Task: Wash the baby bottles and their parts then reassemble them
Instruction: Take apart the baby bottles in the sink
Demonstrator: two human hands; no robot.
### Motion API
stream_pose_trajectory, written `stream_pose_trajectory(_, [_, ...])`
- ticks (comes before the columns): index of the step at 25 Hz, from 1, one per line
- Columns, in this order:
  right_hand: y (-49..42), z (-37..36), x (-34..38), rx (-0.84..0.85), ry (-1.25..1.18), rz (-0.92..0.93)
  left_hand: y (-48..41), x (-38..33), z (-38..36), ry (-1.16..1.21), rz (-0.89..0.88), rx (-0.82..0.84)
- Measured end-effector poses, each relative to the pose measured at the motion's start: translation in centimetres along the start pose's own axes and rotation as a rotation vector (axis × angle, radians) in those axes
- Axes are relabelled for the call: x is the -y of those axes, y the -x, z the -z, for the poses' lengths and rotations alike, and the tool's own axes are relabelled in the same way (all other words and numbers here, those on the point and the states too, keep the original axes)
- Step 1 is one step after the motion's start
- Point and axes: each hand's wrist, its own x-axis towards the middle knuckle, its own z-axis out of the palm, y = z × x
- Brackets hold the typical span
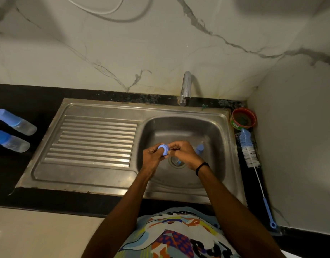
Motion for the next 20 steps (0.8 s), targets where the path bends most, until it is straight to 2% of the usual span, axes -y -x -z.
stream_pose_trajectory(2, [0.0, -0.5, 0.0, 0.02, -0.031, 0.006, -0.3, 0.3, 0.2, -0.001, 0.019, -0.038])
stream_pose_trajectory(6, [-0.4, -0.5, -0.2, -0.021, -0.246, -0.038, -0.2, 0.6, -0.3, 0.009, 0.078, -0.03])
stream_pose_trajectory(11, [-0.2, -0.2, -0.2, -0.048, -0.215, -0.05, -0.4, -0.1, -0.4, -0.005, 0.149, 0.027])
stream_pose_trajectory(14, [-0.3, 0.0, -1.5, -0.054, -0.28, -0.142, -0.6, 0.3, 0.2, -0.028, 0.232, 0.044])
stream_pose_trajectory(17, [-0.5, -0.3, -2.7, -0.111, -0.402, -0.247, -1.1, 2.0, 1.5, -0.173, 0.268, -0.033])
stream_pose_trajectory(20, [-1.5, 0.3, -5.4, -0.224, -0.135, -0.316, -1.6, 3.6, 1.7, -0.385, 0.314, -0.029])
